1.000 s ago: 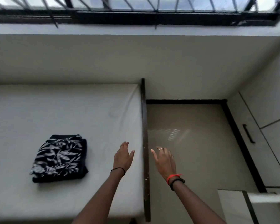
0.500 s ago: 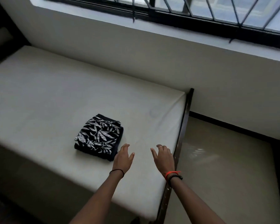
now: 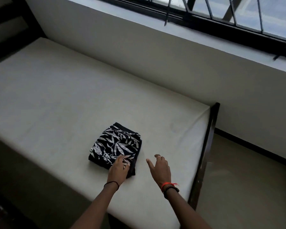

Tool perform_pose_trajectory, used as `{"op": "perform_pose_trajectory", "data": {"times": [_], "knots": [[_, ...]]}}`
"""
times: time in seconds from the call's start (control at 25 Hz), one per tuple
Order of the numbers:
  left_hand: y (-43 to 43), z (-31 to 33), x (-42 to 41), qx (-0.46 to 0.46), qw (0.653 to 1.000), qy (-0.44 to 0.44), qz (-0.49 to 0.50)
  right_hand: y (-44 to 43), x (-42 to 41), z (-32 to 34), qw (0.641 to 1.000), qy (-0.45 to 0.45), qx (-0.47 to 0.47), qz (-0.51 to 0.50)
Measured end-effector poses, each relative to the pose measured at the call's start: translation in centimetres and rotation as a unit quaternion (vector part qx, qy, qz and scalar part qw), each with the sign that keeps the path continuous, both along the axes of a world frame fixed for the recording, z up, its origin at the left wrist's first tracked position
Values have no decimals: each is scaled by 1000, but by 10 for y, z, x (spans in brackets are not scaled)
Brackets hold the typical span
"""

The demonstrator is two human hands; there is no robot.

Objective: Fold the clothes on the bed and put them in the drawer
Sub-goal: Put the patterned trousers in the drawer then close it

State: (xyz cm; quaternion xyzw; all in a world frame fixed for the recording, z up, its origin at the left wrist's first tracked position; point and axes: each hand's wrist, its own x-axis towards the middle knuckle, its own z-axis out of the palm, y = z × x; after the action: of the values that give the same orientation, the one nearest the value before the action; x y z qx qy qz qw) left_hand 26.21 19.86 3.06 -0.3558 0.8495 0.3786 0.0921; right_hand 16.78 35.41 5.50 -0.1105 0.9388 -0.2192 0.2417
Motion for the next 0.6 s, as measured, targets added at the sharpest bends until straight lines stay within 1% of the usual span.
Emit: {"op": "perform_pose_trajectory", "data": {"times": [0.08,0.24,0.36,0.48,0.6], "knots": [[-31,-16,-4,14,1000,-19,-5,-31,-2,-14,1000,-20,8,-20],[-89,-39,-8,26,998,-49,-29,-85,-8,-40,999,-20,42,-12],[-132,-60,-8,-2,996,-72,-46,-123,-13,-55,997,-38,51,-31],[-160,-74,-18,-40,993,-98,-44,-143,-18,-78,992,-49,108,-38],[-178,-88,-34,-34,991,-122,-42,-154,-28,-104,982,-98,116,-111]]}}
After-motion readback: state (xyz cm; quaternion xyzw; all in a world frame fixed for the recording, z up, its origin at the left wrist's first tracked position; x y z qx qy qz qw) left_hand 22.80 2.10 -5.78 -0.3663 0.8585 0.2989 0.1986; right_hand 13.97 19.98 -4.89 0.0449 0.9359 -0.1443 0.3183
